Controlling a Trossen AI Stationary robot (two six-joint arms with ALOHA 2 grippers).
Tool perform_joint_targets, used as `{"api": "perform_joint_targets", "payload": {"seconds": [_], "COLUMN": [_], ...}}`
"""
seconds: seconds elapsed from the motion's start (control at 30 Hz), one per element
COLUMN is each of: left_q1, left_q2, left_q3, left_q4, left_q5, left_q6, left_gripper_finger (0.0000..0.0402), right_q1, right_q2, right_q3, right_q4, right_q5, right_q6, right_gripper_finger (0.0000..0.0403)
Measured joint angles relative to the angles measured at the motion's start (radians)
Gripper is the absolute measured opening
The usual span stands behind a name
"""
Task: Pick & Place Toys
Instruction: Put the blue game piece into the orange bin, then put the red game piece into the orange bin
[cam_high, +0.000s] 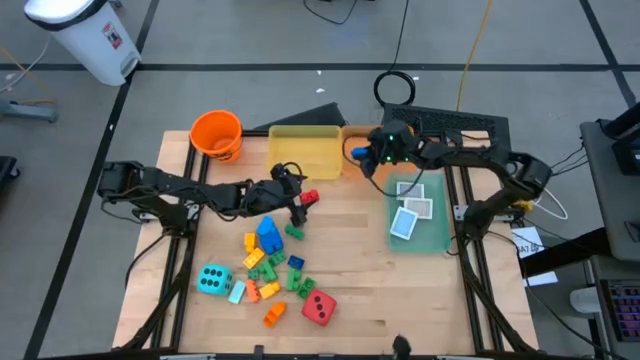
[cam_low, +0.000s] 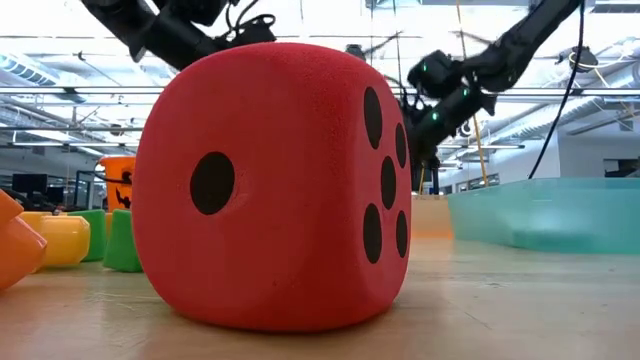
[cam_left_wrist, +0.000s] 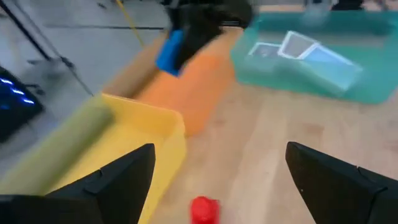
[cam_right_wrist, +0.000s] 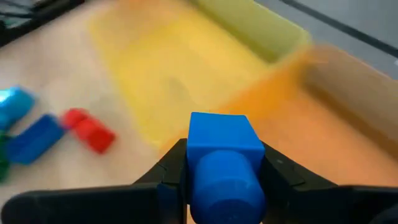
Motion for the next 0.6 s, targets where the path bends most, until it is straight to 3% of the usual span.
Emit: {"api": "perform_joint_targets", "payload": {"seconds": [0.23, 0.6], "left_q1": [0.018, 0.018], "left_q2": [0.008, 0.009], "left_q3": [-0.002, -0.002], "left_q4": [0.003, 0.026], "left_q5": [0.065, 0.068], "left_q6": [-0.069, -0.079], "left_gripper_finger": [0.0367, 0.0367], "right_q1": [-0.124, -0.134], "right_q2": [0.075, 0.023], "right_q3": [-0.039, -0.048], "right_q4": [0.009, 0.013], "right_q5": [0.001, -0.003], "right_q6": [-0.002, -0.081], "right_gripper_finger": [0.0115, 0.0229]}}
